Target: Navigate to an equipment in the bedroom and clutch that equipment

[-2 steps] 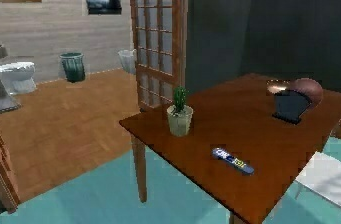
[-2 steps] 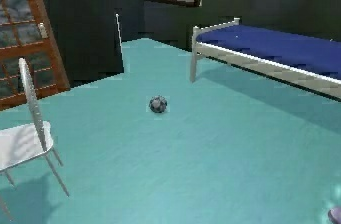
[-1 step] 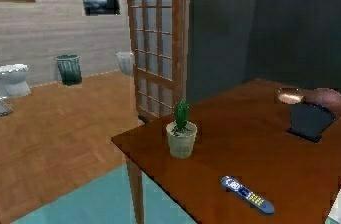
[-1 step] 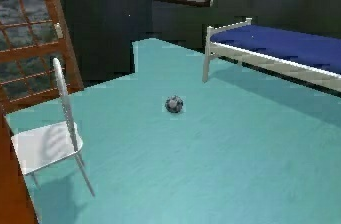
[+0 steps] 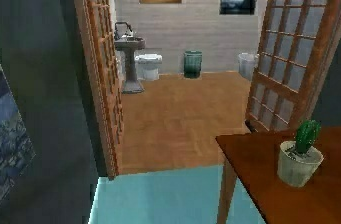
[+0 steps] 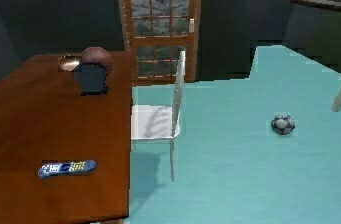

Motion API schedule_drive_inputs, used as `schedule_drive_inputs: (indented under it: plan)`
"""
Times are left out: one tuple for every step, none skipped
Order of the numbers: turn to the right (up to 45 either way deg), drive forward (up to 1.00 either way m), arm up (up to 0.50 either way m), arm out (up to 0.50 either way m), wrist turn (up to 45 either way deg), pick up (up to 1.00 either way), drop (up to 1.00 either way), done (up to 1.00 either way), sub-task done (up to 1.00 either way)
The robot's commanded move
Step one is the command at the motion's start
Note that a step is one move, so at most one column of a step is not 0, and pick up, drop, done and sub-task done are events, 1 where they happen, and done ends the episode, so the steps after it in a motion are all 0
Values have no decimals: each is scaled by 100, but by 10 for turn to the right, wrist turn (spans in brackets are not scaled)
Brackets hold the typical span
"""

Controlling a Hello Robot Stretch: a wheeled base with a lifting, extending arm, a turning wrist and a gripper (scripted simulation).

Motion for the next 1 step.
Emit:
schedule_drive_inputs:
  plan:
    - [0, 100, 0, 0, 0, 0, 0, 0, 0]
